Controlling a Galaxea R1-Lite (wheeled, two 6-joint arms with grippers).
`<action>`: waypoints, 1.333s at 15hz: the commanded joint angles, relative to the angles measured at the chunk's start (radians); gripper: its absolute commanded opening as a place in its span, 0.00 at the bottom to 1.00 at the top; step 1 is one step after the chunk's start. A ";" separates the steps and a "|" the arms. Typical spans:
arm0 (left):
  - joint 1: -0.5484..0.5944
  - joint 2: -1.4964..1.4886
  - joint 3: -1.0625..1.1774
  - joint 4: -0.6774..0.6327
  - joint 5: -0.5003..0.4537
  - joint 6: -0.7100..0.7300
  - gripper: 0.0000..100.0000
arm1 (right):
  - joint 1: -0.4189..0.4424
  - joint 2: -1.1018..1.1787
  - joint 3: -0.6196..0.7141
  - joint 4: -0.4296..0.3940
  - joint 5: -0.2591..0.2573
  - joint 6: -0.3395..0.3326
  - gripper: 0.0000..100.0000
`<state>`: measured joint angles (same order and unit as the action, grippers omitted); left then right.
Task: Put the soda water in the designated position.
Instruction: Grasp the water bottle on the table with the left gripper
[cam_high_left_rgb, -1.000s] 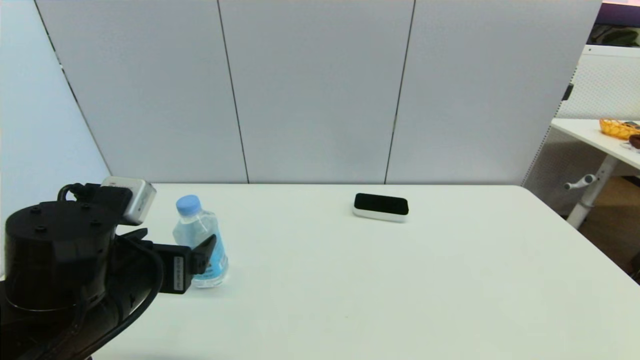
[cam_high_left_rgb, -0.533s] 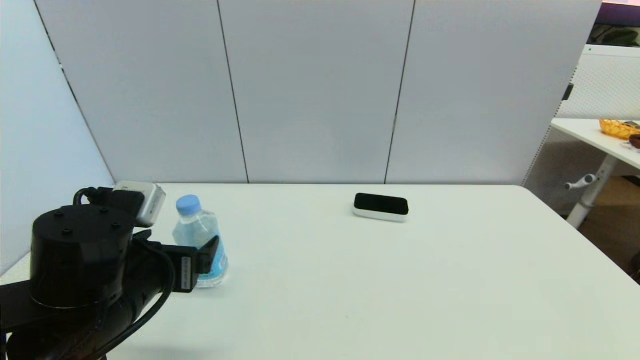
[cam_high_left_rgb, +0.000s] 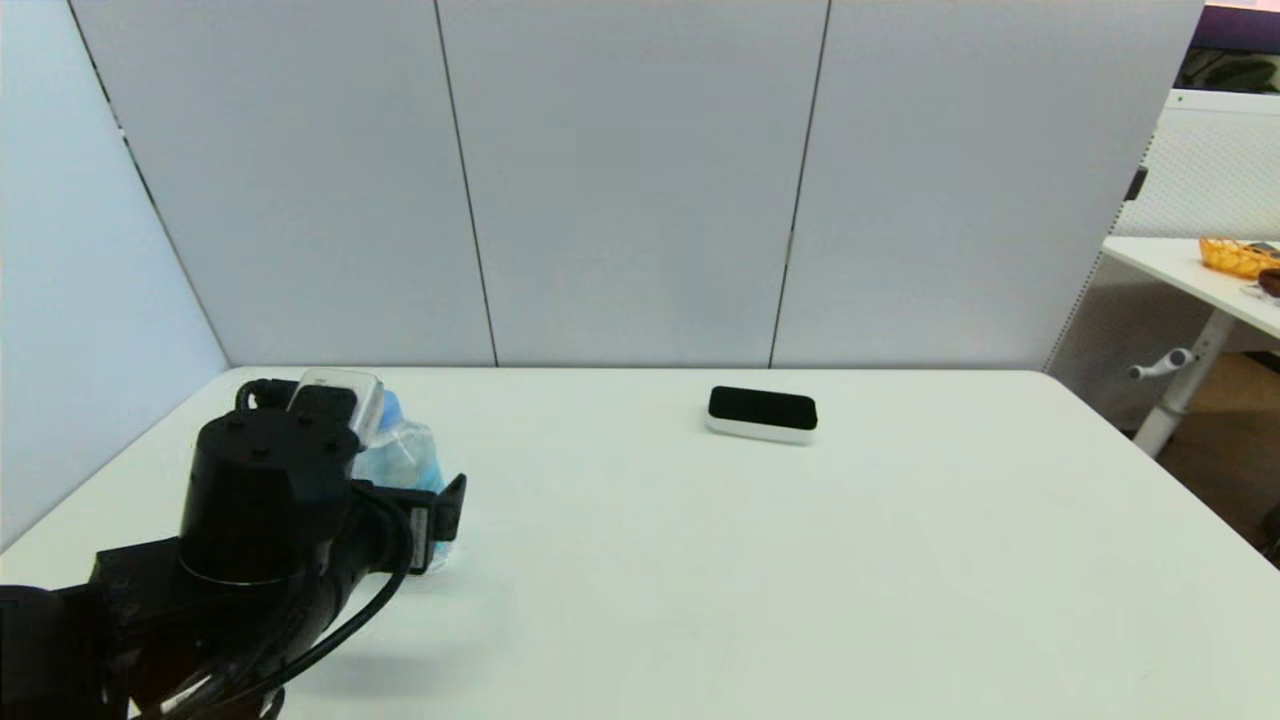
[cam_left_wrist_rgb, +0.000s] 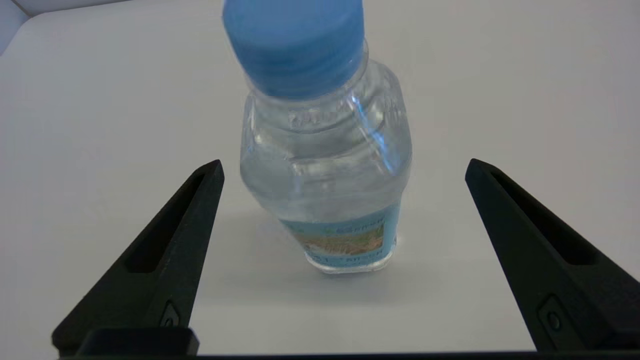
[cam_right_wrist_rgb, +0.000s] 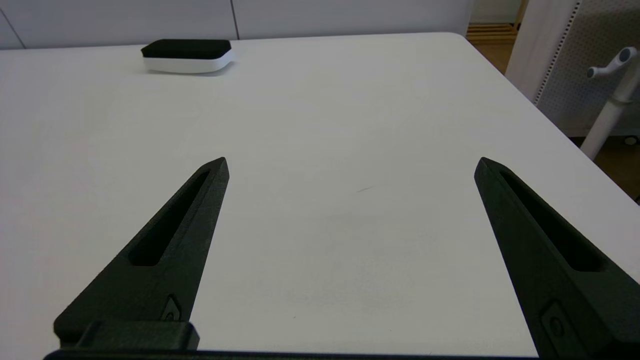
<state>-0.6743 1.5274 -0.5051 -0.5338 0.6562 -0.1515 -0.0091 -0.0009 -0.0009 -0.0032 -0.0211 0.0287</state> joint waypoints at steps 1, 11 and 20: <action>0.035 0.076 -0.046 -0.006 0.020 -0.002 1.00 | 0.000 -0.001 0.001 0.000 0.000 0.000 1.00; 0.070 0.111 -0.052 -0.041 0.019 0.006 1.00 | 0.000 -0.001 -0.001 0.000 0.000 0.000 1.00; 0.065 0.158 -0.050 -0.141 -0.044 0.004 1.00 | 0.000 -0.001 -0.001 0.000 0.000 0.000 1.00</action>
<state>-0.6089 1.6760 -0.5517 -0.6604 0.6089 -0.1472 -0.0091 -0.0009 -0.0009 -0.0028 -0.0219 0.0291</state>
